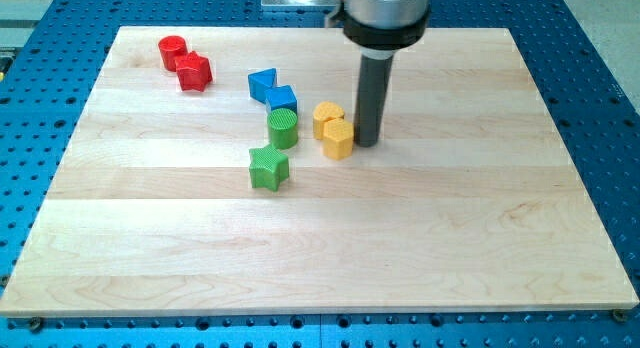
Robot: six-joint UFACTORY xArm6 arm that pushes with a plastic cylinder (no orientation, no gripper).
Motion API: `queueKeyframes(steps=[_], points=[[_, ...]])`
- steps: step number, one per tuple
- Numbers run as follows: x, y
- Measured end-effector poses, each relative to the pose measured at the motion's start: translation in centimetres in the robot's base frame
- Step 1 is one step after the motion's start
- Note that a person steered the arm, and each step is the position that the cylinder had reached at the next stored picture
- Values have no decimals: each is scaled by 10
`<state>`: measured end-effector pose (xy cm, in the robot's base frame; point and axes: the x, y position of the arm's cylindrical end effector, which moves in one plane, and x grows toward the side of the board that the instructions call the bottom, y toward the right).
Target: Separate the yellow blocks from each other
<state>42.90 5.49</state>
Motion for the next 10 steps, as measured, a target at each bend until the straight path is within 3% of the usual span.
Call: queueKeyframes(steps=[1, 3, 4, 5, 6, 7, 8, 10], points=[[43, 43], [21, -68], [-31, -73], [-22, -63], [32, -58], [20, -21], [-47, -13], [-98, -27]])
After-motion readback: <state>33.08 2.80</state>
